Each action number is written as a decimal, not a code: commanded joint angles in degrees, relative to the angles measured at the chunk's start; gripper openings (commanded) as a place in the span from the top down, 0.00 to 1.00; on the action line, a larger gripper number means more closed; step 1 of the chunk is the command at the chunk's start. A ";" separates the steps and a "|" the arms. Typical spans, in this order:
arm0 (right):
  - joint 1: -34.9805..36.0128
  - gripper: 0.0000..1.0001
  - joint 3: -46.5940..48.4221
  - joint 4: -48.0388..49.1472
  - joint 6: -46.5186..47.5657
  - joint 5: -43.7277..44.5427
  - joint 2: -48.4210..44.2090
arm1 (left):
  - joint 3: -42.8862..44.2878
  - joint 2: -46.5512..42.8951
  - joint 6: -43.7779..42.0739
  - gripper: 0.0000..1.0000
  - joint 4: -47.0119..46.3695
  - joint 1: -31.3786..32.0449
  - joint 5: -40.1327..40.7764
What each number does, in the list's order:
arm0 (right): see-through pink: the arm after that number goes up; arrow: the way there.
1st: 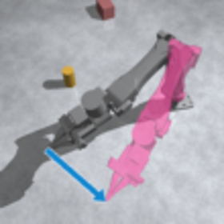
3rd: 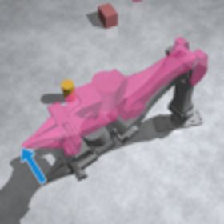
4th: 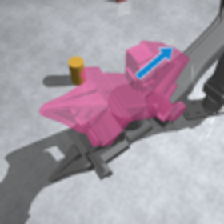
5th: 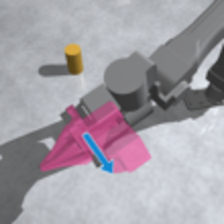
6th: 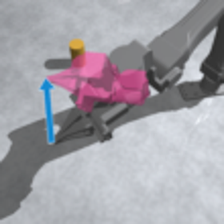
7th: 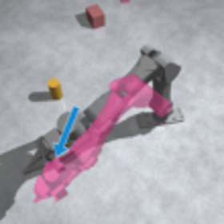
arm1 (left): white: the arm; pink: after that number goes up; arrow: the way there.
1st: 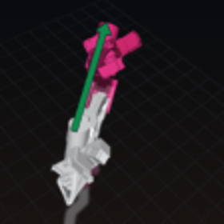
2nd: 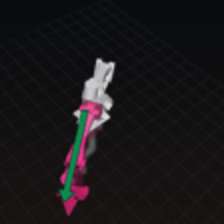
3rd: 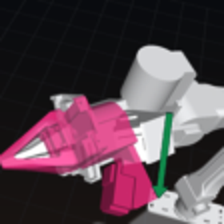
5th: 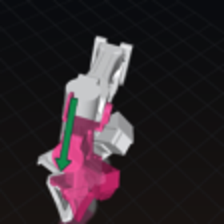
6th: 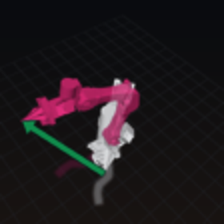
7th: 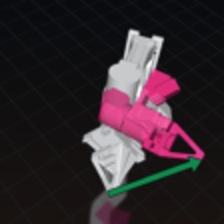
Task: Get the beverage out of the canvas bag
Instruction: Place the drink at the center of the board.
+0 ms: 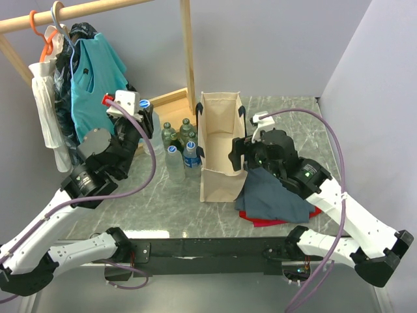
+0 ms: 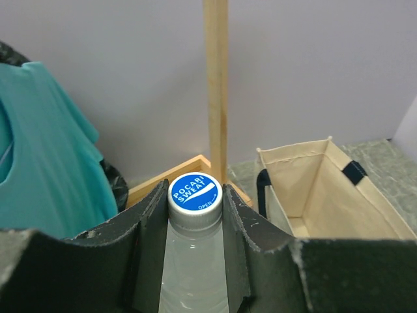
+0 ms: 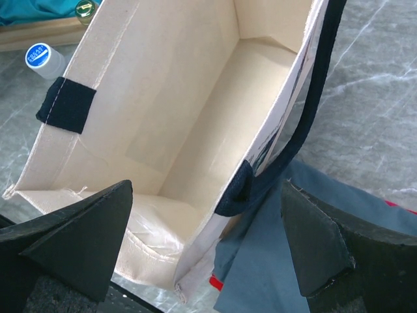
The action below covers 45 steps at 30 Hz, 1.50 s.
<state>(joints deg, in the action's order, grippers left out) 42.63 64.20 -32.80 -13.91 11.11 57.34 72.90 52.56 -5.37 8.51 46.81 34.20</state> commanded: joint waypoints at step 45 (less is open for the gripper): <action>0.43 0.00 2.15 2.91 2.14 1.98 2.17 | -18.14 -2.28 17.05 0.99 -11.67 -20.88 -10.99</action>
<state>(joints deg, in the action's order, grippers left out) 42.63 64.23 -32.49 -12.08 11.35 60.90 55.05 52.62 8.95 9.21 27.14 26.76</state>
